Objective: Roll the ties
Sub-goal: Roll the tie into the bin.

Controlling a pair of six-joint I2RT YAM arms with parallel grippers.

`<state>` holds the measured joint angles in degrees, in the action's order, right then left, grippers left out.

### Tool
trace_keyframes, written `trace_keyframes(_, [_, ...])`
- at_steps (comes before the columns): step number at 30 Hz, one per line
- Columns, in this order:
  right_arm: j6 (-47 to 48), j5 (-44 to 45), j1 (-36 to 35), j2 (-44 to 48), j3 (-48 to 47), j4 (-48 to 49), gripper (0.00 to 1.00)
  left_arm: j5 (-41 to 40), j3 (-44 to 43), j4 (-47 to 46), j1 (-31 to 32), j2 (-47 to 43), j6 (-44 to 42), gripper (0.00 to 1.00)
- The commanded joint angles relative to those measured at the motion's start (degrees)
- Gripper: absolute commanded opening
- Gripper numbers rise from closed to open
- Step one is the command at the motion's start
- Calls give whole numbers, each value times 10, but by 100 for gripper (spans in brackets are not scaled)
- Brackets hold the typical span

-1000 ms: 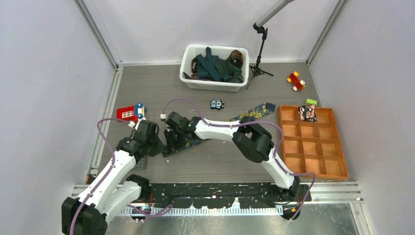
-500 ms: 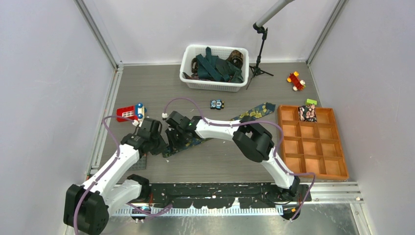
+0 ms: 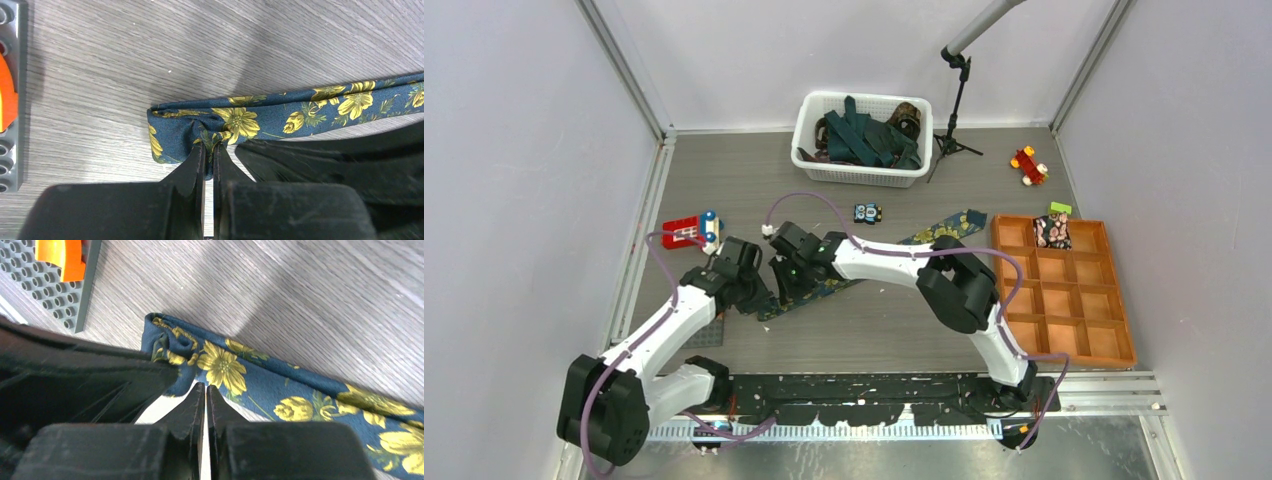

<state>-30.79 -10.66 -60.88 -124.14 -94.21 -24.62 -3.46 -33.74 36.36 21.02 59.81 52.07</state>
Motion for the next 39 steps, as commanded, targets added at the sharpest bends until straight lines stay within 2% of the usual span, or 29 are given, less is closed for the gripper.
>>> trace_keyframes(1, [17, 26, 7, 64, 18, -1, 11, 8, -20, -28, 6, 11, 2, 0])
trace_keyframes(11, [8, 19, 8, 75, 44, 13, 13, 11, -27, -44, 17, 35, 9, 4])
trace_keyframes(27, [8, 24, 8, 78, 51, 16, 15, 10, -35, -51, 27, 46, 15, 34])
trace_keyframes(35, [7, 28, 10, 85, 50, 16, 19, 5, -44, -44, 30, 32, 17, 43])
trace_keyframes(39, [7, 24, 12, 88, 47, 17, 21, 3, -45, -38, 31, 26, 20, 43])
